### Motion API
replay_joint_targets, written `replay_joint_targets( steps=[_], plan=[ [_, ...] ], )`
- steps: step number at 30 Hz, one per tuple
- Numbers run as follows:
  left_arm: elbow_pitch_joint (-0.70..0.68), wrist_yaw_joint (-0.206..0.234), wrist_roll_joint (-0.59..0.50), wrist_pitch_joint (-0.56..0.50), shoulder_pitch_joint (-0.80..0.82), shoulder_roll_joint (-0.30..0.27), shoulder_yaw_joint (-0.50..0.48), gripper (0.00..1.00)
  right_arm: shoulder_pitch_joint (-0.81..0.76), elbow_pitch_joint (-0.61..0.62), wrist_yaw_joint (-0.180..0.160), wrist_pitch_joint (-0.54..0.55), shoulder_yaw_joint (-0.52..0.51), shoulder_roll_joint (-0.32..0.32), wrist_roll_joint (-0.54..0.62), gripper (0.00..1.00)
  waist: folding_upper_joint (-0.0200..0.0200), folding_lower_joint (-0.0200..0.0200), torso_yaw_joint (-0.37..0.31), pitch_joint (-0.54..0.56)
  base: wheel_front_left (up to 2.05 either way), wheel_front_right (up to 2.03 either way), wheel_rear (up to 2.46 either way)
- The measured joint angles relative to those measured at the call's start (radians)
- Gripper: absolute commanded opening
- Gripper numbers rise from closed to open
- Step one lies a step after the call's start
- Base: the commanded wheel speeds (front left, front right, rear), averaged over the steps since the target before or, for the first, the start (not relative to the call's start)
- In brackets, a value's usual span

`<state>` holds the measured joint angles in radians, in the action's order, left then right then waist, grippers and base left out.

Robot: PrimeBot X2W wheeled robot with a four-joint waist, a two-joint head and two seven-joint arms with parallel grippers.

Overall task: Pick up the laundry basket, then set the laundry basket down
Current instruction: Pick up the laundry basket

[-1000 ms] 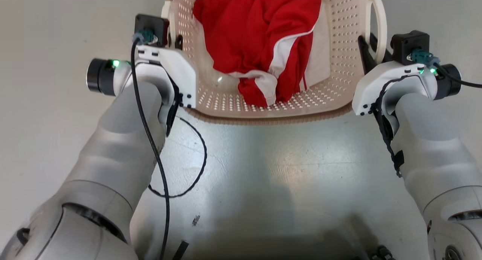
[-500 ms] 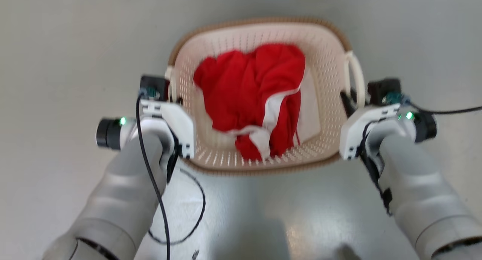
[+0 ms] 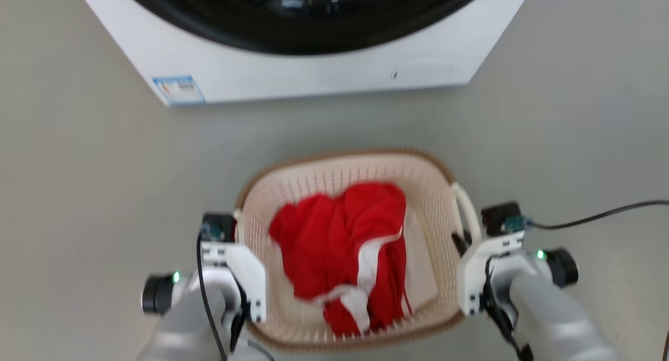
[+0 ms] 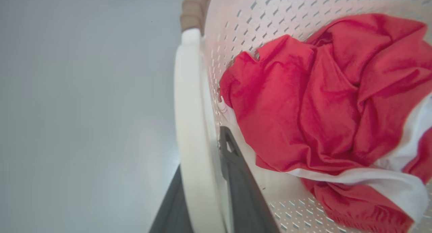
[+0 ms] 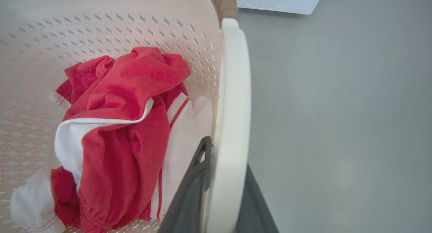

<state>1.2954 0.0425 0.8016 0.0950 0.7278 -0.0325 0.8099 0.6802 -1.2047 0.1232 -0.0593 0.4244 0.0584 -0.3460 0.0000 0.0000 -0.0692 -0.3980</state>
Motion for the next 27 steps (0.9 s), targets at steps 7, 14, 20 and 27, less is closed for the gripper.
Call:
replay_joint_targets(
  steps=[7,14,20,27],
  plan=[
    [0.001,0.0,0.016,-0.031,-0.125,0.0,0.016,0.0,-0.111,0.017,0.0,0.051,0.085,0.0,-0.072,0.0,0.0,0.0,-0.012,0.152,0.0,0.0,0.0],
    [0.0,0.0,0.033,-0.069,-0.228,-0.001,0.038,0.0,-0.205,0.035,-0.001,0.1,0.163,0.001,-0.12,0.0,0.0,0.0,-0.025,0.29,0.0,0.0,0.0],
    [-0.021,0.0,0.053,-0.097,-0.294,-0.004,0.068,0.0,-0.265,0.042,-0.005,0.131,0.207,0.005,-0.154,0.0,0.0,0.0,-0.037,0.371,0.0,0.0,0.0],
    [-0.051,0.008,0.072,-0.106,-0.318,-0.009,0.091,0.0,-0.274,0.042,-0.009,0.143,0.232,0.011,-0.172,0.0,0.0,0.0,-0.043,0.395,0.0,0.0,0.0]
  ],
)
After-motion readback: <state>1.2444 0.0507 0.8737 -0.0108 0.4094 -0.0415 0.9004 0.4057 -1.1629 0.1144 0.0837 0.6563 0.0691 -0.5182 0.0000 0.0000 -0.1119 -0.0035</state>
